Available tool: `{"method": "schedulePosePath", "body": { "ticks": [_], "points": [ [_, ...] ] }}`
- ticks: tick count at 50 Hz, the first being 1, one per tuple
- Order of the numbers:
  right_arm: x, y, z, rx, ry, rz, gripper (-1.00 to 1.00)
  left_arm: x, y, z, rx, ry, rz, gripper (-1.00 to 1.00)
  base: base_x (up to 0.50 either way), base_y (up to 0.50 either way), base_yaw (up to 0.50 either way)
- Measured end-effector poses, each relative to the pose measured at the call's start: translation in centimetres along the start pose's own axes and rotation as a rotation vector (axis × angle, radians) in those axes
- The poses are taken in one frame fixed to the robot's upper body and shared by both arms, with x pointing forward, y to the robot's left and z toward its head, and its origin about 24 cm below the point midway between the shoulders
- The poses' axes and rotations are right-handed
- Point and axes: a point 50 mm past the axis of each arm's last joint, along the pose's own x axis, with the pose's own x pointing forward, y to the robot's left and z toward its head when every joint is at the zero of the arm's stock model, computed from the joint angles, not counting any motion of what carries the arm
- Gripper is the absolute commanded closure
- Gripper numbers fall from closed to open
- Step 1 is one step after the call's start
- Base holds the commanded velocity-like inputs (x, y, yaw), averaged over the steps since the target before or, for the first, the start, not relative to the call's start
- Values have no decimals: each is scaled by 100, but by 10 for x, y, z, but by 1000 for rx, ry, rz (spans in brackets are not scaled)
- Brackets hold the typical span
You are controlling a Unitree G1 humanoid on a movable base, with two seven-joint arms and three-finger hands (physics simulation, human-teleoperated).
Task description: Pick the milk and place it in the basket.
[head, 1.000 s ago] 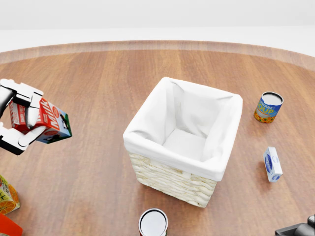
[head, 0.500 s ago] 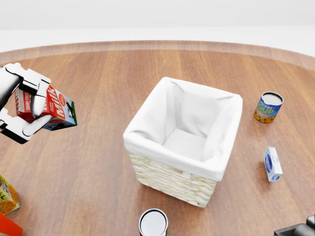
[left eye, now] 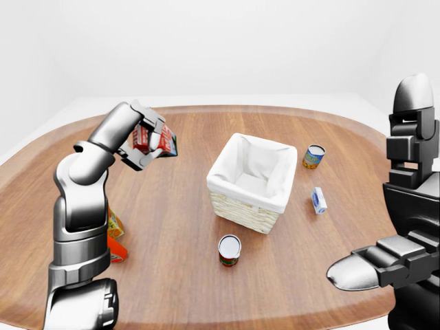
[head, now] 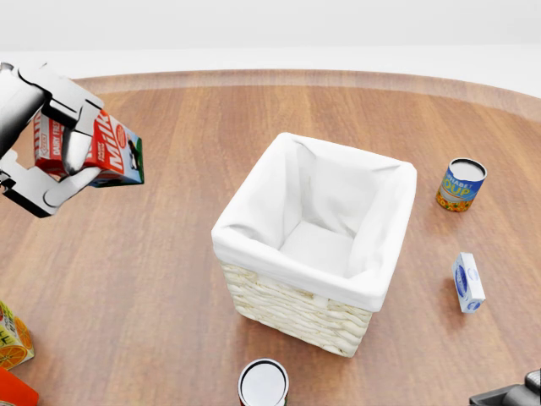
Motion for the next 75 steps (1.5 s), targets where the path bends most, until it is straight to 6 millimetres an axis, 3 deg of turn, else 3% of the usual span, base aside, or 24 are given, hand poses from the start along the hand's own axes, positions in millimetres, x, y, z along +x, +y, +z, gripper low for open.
{"method": "schedulePosePath", "body": {
  "ticks": [19,40,75],
  "points": [
    [0,-1,0,2,-2,-1,-100,11,-5,38,67,-114,-36,100,0,0,0],
    [0,-1,0,1,-2,-1,-100,15,-22,63,97,-184,-84,100,0,0,0],
    [-1,1,-1,-1,6,4,-100,16,-40,125,159,-356,-60,100,0,0,0]
  ]
}}
